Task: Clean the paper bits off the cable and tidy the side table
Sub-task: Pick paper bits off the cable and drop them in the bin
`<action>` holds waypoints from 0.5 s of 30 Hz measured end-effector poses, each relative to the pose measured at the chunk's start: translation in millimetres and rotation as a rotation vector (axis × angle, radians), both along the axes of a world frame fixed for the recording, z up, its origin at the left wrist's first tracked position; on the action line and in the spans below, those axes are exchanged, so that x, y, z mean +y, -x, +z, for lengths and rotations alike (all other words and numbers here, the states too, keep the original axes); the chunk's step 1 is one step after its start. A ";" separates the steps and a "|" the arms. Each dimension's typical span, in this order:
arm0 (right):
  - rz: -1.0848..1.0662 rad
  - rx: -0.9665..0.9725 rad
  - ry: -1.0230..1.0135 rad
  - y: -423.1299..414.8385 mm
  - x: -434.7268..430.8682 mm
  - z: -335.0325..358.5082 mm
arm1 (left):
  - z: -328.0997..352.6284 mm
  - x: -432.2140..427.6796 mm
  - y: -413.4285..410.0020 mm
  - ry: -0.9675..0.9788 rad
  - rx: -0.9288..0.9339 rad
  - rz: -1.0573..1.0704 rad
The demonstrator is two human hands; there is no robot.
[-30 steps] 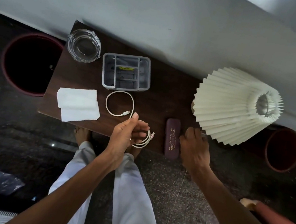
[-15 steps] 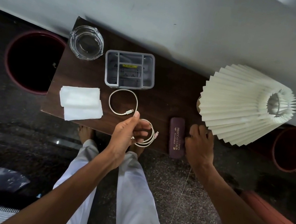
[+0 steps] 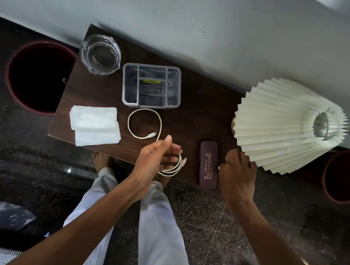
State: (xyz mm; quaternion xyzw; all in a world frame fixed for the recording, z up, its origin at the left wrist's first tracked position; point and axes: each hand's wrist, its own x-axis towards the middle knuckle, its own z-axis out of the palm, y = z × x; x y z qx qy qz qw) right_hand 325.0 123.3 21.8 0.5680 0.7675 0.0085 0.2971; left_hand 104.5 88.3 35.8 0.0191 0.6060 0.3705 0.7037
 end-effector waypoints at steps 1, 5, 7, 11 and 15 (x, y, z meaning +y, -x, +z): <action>-0.020 0.032 -0.026 0.6 -1.9 4.3 | -0.4 -0.3 -0.8 -0.003 0.004 -0.011; -0.162 0.366 -0.135 12.7 -18.8 20.2 | -3.9 -3.0 -3.1 -0.020 0.006 -0.033; -0.273 0.466 -0.080 27.7 -27.0 25.6 | -6.8 -4.6 -3.1 -0.014 0.012 -0.034; -0.415 0.580 0.007 53.7 -35.0 20.9 | -12.4 -8.4 -4.3 -0.002 0.021 -0.028; -0.723 0.909 0.011 77.0 -32.7 16.9 | -14.6 -10.5 0.0 -0.063 0.103 -0.069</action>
